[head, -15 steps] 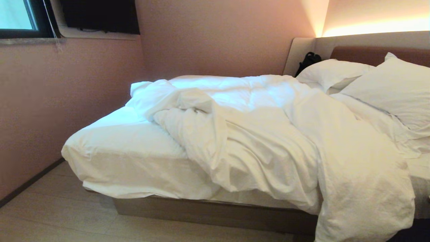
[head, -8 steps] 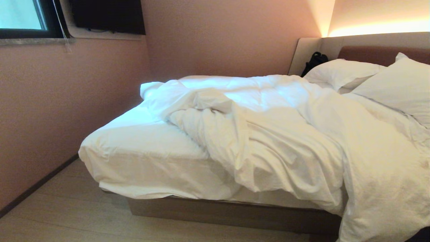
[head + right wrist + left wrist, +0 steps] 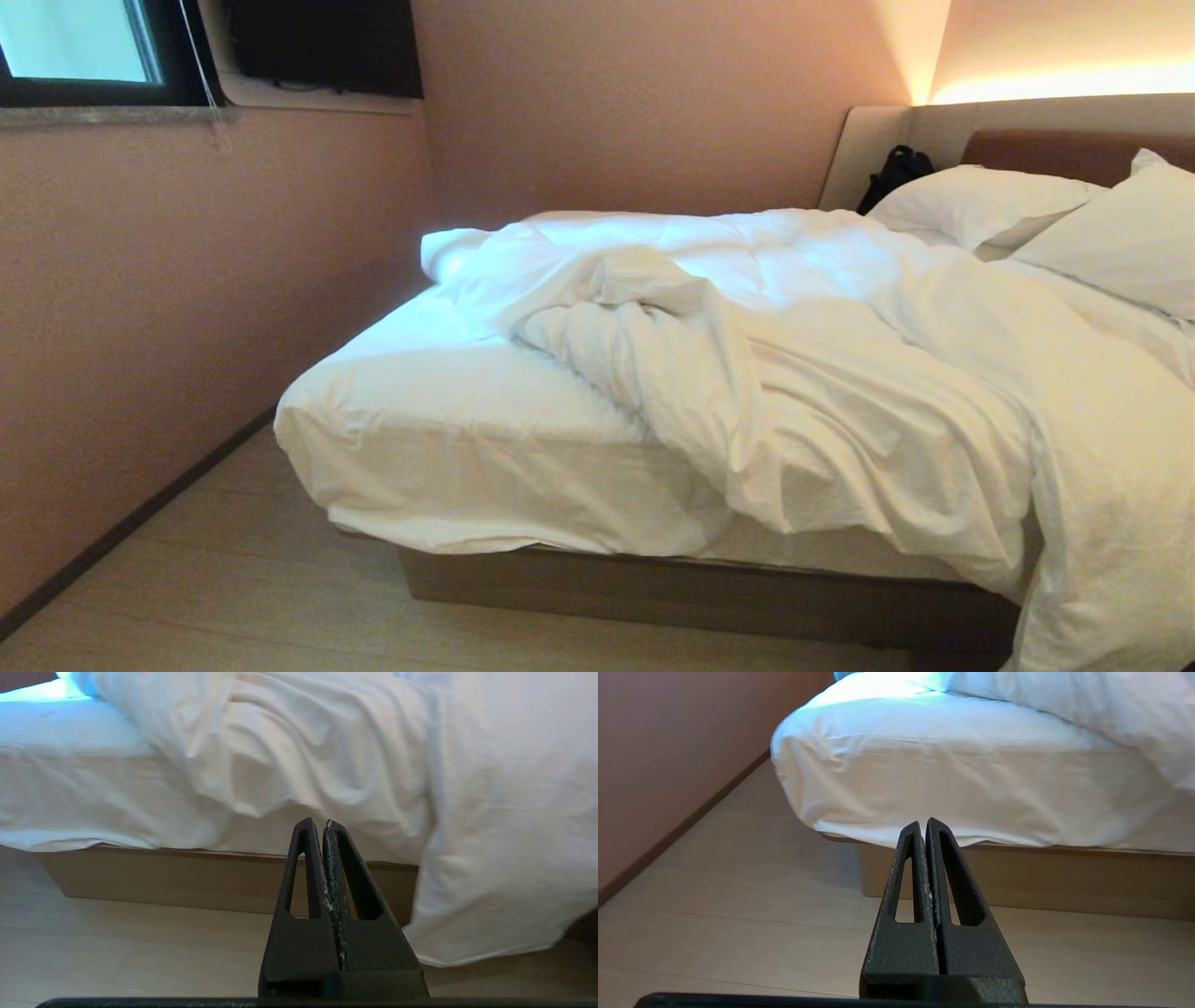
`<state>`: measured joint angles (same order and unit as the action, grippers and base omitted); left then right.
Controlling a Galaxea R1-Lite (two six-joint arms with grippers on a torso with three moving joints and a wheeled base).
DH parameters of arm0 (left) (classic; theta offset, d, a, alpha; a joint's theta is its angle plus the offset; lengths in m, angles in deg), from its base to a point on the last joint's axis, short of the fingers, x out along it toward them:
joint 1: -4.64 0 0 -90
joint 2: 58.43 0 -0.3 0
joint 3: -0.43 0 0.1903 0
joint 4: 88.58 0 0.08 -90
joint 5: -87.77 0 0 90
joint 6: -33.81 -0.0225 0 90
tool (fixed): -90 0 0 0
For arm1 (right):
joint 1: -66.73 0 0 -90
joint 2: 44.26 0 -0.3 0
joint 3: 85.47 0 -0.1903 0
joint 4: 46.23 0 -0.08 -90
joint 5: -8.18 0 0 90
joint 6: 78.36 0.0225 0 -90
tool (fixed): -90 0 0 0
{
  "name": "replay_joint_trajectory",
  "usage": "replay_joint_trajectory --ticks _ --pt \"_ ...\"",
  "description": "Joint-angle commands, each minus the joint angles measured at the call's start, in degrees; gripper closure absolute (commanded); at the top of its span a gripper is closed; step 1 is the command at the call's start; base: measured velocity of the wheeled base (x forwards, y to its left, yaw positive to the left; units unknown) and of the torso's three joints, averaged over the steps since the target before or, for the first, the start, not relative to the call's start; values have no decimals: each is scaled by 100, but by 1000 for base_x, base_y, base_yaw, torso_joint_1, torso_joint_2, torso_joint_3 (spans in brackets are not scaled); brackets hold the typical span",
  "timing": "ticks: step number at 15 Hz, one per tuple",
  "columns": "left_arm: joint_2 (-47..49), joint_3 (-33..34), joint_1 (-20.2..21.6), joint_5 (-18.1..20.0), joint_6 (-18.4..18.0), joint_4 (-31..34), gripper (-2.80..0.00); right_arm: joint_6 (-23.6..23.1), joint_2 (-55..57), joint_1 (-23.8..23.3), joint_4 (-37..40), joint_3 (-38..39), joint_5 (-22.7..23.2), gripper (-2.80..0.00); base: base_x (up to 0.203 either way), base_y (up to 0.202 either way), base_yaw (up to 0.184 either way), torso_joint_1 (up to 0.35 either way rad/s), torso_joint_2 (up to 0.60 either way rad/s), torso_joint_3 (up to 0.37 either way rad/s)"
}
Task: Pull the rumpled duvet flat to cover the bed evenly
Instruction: Hold the folded corner of the quilt
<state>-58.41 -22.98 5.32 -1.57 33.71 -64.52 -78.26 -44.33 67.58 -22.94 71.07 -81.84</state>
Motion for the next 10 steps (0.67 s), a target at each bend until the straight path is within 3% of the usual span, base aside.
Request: replay_joint_trajectory --ticks 1,10 --pt "6 5 2 -4 1 2 0 -1 7 3 -1 1 2 0 0 194 2 5 -1 2" --pt "4 -2 2 -4 10 2 0 -1 7 3 -1 1 2 0 0 195 -1 3 3 1"
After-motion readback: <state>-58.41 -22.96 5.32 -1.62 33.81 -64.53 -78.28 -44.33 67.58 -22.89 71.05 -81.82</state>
